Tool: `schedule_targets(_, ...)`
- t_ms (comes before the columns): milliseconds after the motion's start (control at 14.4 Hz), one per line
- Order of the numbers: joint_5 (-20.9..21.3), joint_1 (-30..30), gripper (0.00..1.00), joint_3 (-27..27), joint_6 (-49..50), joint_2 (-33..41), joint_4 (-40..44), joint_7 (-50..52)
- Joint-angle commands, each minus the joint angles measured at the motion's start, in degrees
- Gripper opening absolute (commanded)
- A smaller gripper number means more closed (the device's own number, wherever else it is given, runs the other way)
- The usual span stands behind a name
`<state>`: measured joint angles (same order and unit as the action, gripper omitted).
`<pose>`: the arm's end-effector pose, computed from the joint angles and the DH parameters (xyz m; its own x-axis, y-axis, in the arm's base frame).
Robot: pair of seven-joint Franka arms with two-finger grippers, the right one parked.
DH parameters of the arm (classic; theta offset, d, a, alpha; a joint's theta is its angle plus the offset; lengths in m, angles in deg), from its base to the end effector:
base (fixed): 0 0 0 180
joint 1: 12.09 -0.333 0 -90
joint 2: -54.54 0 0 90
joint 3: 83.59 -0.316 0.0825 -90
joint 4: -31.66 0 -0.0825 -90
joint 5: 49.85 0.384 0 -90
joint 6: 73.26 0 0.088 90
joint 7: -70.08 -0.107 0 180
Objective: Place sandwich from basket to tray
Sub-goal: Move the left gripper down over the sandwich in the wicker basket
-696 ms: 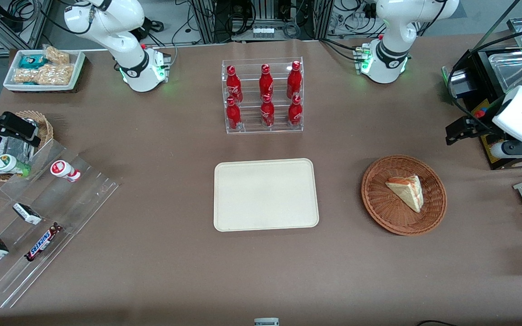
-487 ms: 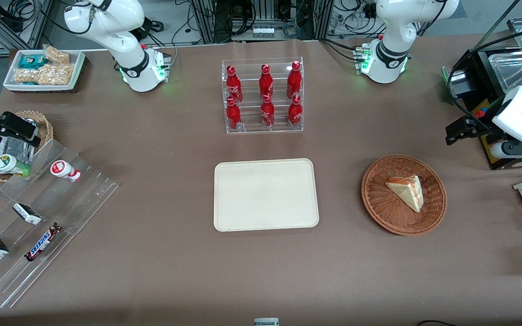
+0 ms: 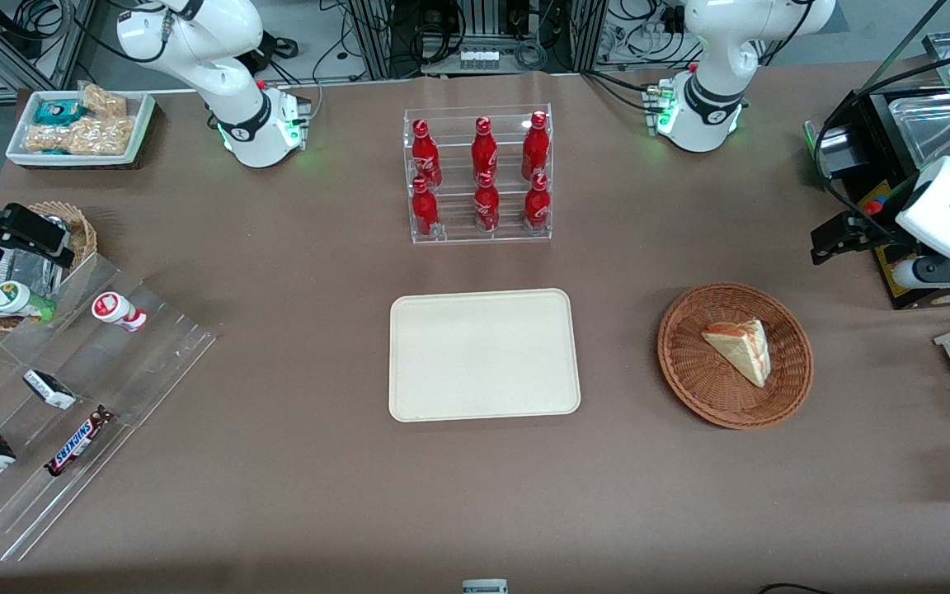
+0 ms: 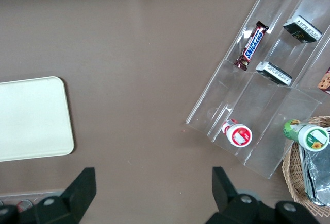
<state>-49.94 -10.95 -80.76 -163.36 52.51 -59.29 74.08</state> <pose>0.5626 -0.0387 0.5970 0.9987 0.0006 -0.0503 0.0005 -1.0000 -0.0002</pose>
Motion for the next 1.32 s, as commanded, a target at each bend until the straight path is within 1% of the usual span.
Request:
schedule_targets(0, 0.0, 0.5, 1.00, -0.1, 0.4, -0.3, 0.1, -0.7)
schedule_targets(278, 0.0, 0.8, 1.00, 0.0, -1.6, -2.4, -2.9, -0.6)
schedule_targets(417, 0.0, 0.5, 1.00, 0.0, -5.8, -2.4, -7.5, -0.6)
schedule_targets(696, -0.2, 0.4, 1.00, -0.1, -20.1, -1.7, -20.8, 0.0)
schedule_targets(974, 0.0, 0.2, 1.00, -0.3, -31.8, -2.5, -29.8, 1.5)
schedule_targets(1113, 0.1, -0.2, 1.00, -0.4, -39.2, -2.6, -34.5, 9.0)
schedule_targets(1252, 0.1, -1.5, 1.00, -0.4, -41.8, -4.2, -34.7, 21.3)
